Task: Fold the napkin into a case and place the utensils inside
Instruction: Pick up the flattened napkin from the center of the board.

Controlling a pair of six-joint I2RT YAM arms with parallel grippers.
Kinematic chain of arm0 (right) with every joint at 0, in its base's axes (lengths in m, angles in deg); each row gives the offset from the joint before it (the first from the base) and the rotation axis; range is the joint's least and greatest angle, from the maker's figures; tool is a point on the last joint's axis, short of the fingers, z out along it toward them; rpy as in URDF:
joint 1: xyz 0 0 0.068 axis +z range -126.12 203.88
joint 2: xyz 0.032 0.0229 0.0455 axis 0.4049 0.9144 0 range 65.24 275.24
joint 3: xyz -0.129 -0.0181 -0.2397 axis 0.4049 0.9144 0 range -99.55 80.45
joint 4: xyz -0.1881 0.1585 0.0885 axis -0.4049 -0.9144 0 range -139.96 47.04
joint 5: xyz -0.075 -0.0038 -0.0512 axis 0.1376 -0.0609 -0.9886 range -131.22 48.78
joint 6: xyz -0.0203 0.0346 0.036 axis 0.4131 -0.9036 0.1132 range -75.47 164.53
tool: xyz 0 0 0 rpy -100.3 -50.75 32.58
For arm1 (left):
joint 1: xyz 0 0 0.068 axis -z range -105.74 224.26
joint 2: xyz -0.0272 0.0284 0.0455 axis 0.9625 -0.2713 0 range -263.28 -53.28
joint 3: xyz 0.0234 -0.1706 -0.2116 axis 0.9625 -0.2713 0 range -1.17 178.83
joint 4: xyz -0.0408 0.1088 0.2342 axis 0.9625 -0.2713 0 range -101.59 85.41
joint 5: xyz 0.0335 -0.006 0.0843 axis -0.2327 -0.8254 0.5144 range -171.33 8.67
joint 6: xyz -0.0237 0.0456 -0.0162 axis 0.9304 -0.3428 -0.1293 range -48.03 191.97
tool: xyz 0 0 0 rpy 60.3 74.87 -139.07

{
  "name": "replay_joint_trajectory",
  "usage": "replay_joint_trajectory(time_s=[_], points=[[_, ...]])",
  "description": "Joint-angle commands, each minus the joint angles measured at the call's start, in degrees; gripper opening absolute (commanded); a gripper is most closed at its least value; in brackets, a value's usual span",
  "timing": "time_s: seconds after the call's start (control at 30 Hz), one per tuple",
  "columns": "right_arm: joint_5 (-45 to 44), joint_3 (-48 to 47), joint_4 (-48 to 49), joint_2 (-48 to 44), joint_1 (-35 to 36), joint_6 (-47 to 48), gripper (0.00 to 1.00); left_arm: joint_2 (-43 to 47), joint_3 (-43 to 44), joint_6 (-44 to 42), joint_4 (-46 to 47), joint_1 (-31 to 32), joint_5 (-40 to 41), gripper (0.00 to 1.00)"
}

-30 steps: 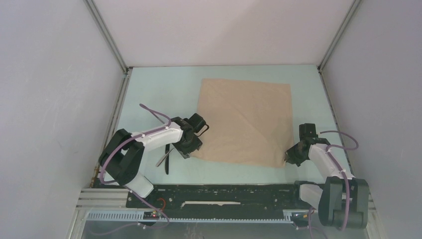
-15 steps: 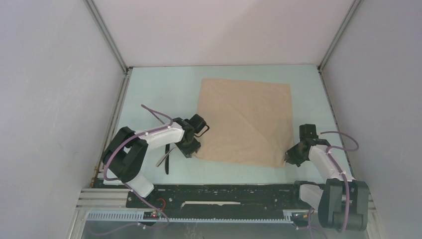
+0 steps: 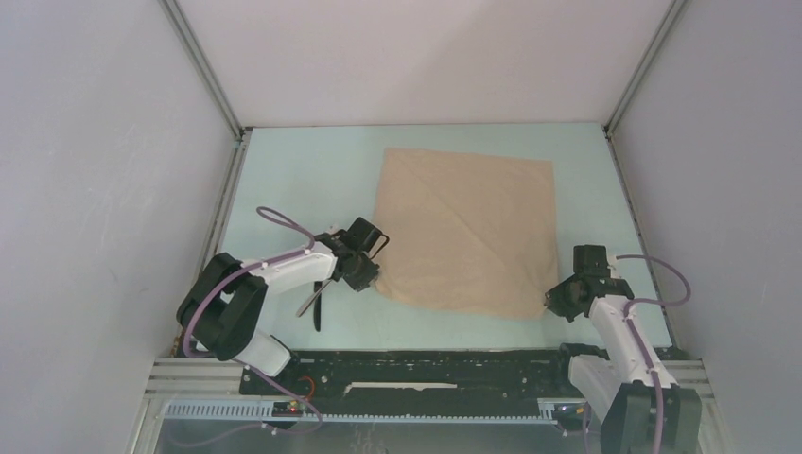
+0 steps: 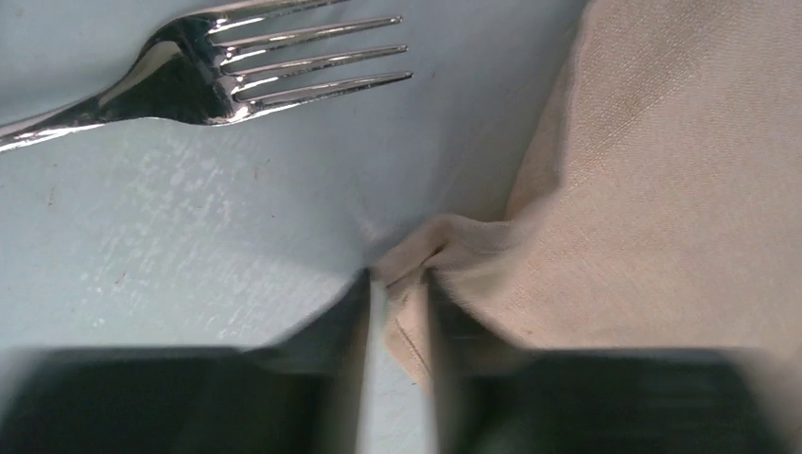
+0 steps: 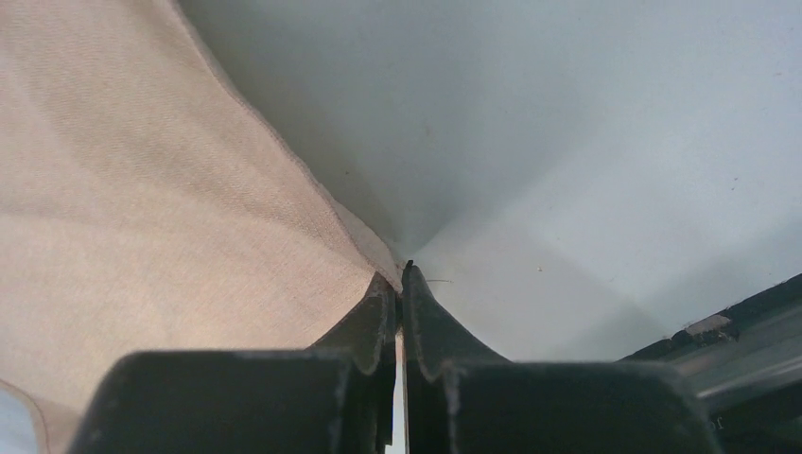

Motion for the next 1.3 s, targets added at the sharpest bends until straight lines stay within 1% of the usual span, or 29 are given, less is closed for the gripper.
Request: replay_joint_trajectory(time_s=[0.0,0.03,0.07,0.17,0.23,0.3,0.33,0.4,0.63,0.77,1.07,1.13,1.2,1.23,1.27], points=[[-2.7,-0.3,-2.3,-3.2,-0.2,-0.4,0.0,-0.1,-1.5,-0.4,-0.9,-0.6,0.2,0.0],[-2.9,-0.2,-2.5,-3.1,-0.2,-0.3,0.0,-0.5,-0.5,-0.6,-3.2,-0.6,0.1,0.0],[-3.1,-0.2,-2.7,-2.9,-0.3,-0.1,0.0,-1.1,0.5,-0.6,-6.2,-0.4,0.3,0.06],[-3.0,-0.2,-2.1,-1.5,-0.3,0.5,0.0,-1.6,1.9,-0.5,-11.7,0.2,0.5,0.3],[-2.5,-0.2,-1.7,-1.0,-0.3,0.7,0.0,-0.3,2.6,-0.6,-14.0,1.1,2.1,0.48],[-2.2,-0.2,-1.2,-0.7,-0.3,0.8,0.0,1.1,2.8,-0.4,-14.3,1.5,2.8,0.51],[-2.2,-0.3,-1.1,-0.6,-0.2,0.9,0.0,1.4,2.9,-0.2,-14.3,1.5,2.8,0.59],[-2.1,-0.2,-0.7,-0.4,-0.2,1.2,0.0,1.2,4.2,-0.2,-15.1,1.5,3.4,0.64],[-1.7,0.1,-0.2,0.6,-0.1,1.9,0.0,0.2,7.9,-0.2,-16.0,1.6,4.3,0.65],[-1.6,0.5,0.1,0.2,-0.1,1.7,0.0,-0.6,8.4,0.1,-16.1,1.5,4.3,0.65],[-1.5,0.7,0.0,-0.1,0.0,1.7,0.0,-8.1,6.4,2.9,-12.5,1.6,-0.7,0.62],[-1.5,0.7,0.1,-0.3,0.0,1.6,0.0,-9.8,5.8,3.3,-11.3,1.2,-0.5,0.61],[-1.3,0.6,-0.1,-0.4,0.0,1.5,0.0,-11.5,4.7,3.1,-9.8,-0.3,-0.3,0.53],[-1.3,0.6,-0.2,-0.5,0.0,1.5,0.0,-11.8,3.6,2.8,-8.4,-1.0,-0.9,0.47],[-1.3,0.5,-0.4,-0.7,0.0,1.6,0.0,-11.7,2.6,2.5,-7.1,-1.4,-1.3,0.37]])
